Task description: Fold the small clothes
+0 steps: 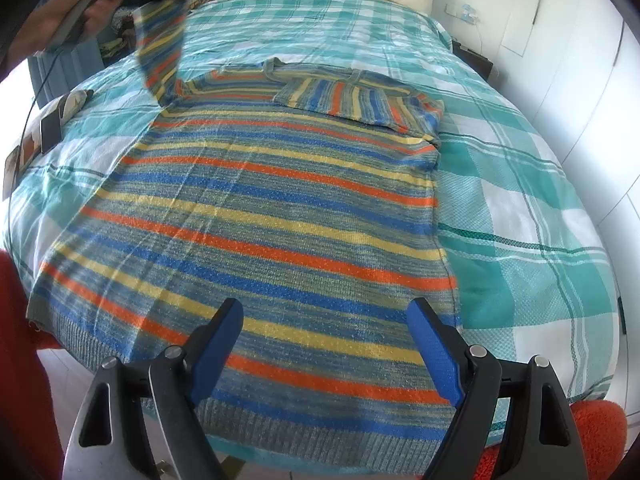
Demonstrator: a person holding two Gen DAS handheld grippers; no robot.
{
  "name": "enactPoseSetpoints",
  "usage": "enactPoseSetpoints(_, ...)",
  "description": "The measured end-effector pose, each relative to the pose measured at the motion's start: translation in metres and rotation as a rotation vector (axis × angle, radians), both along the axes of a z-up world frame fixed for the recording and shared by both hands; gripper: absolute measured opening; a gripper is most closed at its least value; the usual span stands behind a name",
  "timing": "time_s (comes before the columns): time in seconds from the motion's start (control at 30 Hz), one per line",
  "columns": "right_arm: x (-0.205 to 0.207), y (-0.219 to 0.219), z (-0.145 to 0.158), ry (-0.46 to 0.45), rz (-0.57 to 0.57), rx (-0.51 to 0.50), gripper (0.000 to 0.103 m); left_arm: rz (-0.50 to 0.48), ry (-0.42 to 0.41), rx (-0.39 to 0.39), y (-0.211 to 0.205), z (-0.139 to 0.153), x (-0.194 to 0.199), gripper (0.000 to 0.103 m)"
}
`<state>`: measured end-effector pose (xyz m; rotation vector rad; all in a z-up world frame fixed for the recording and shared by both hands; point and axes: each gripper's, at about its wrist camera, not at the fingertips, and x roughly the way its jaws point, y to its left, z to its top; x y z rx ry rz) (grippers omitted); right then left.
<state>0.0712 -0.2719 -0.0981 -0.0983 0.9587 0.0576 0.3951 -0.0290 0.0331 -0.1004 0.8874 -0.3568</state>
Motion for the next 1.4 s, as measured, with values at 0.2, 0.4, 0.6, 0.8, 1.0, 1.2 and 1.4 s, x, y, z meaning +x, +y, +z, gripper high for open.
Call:
enactPoseSetpoints(0.2, -0.004, -0.012, -0.001, -0.001, -0.025, 0.016, 0.083, -0.164, 0.155, 0.095, -0.107, -0.082, -0.007, 0.079)
enactPoseSetpoints(0.4, -0.005, -0.027, -0.003, 0.001, -0.061, 0.044, 0.083, -0.022, 0.103, 0.203, -0.069, -0.115, -0.032, 0.077)
enactPoseSetpoints(0.6, -0.004, -0.025, -0.002, 0.005, -0.05, 0.057, 0.083, 0.151, 0.219, 0.36, 0.023, -0.167, -0.048, 0.038)
enactPoseSetpoints(0.8, -0.004, -0.021, -0.003, 0.0, -0.049, 0.051, 0.083, 0.234, 0.149, 0.3, 0.072, -0.126, -0.081, 0.065)
enactPoseSetpoints(1.0, -0.008, -0.021, 0.012, -0.075, -0.067, 0.053, 0.083, 0.219, -0.041, 0.334, 0.048, -0.048, -0.133, 0.095)
enactPoseSetpoints(1.2, -0.009, -0.021, 0.021, -0.106, -0.097, 0.045, 0.083, 0.183, -0.165, 0.343, 0.02, 0.0, -0.181, 0.098)
enactPoseSetpoints(1.4, -0.015, -0.025, 0.032, -0.148, -0.129, 0.038, 0.083, 0.198, -0.199, 0.319, 0.003, 0.019, -0.216, 0.098)
